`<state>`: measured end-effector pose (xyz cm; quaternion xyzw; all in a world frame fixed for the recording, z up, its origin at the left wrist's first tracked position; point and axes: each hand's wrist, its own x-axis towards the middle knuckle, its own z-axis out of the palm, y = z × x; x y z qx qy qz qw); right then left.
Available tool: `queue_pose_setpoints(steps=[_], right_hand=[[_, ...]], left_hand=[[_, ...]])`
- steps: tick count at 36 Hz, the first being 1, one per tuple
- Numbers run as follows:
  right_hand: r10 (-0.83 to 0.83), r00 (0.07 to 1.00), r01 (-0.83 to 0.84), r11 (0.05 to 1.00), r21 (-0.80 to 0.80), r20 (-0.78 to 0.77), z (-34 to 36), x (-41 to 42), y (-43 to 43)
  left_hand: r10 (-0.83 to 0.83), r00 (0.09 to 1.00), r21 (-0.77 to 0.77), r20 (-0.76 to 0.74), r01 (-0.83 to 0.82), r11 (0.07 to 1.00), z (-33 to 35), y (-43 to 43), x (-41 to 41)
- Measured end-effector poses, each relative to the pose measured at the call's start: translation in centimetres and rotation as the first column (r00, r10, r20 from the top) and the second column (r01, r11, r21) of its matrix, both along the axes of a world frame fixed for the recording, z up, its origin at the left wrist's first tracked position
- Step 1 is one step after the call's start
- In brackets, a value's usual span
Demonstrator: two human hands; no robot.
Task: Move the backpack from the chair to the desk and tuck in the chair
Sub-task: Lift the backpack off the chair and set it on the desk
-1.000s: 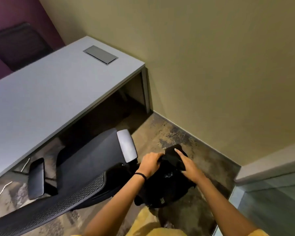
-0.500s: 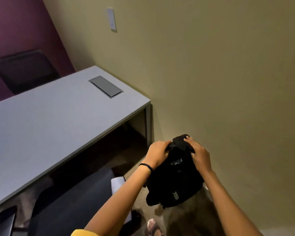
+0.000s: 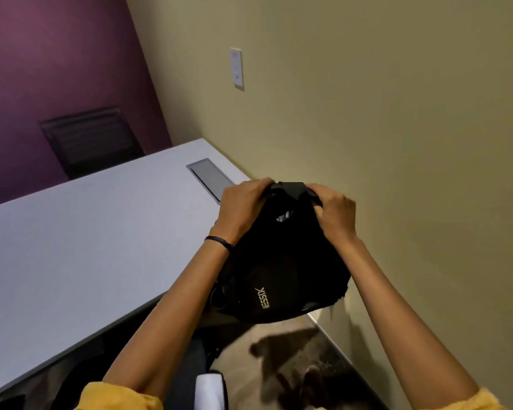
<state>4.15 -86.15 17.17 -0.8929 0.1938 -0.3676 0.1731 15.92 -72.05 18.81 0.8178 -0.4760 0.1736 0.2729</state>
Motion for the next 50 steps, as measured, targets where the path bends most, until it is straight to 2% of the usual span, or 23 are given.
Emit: queue_pose_setpoints(steps=[5, 13, 21, 28, 37, 42, 47, 50], right_hand=[[0.089, 0.996, -0.088, 0.991, -0.1, 0.011, 3.1, 7.2, -2.5], [0.286, 0.954, -0.3, 0.919, -0.256, -0.092, 6.6, 18.1, -5.5], [0.4, 0.915, -0.4, 0.89, -0.221, -0.044, 6.4, 25.2, -8.2], [0.429, 0.899, -0.407, 0.892, -0.197, 0.086, 7.4, 29.9, -10.0], [0.335, 0.942, -0.331, 0.94, -0.088, 0.037, 5.1, 36.6, -13.1], [0.249, 0.968, -0.25, 0.968, -0.028, -0.028, 2.1, 39.9, -14.8], [0.202, 0.974, -0.204, 0.979, -0.013, -0.102, 0.0, 41.9, -16.2], [0.183, 0.977, -0.187, 0.982, -0.023, -0.105, -0.7, 42.8, -16.5]], left_hand=[[0.157, 0.98, -0.08, 0.125, -0.148, 0.986, 2.4, -1.6, 6.6], [0.418, 0.903, -0.281, 0.094, -0.379, 0.882, 4.3, -3.9, 14.4], [0.525, 0.841, -0.266, 0.133, -0.48, 0.836, 5.0, -6.1, 20.5], [0.516, 0.832, -0.291, 0.202, -0.453, 0.843, 6.6, -8.2, 25.5], [0.396, 0.899, -0.228, 0.187, -0.353, 0.908, 4.9, -12.7, 34.7], [0.322, 0.943, -0.171, 0.084, -0.305, 0.937, 2.2, -14.9, 38.6], [0.206, 0.975, -0.018, -0.082, -0.208, 0.978, 0.6, -15.9, 41.6], [0.17, 0.973, -0.056, -0.156, -0.18, 0.982, -0.6, -15.5, 42.8]])
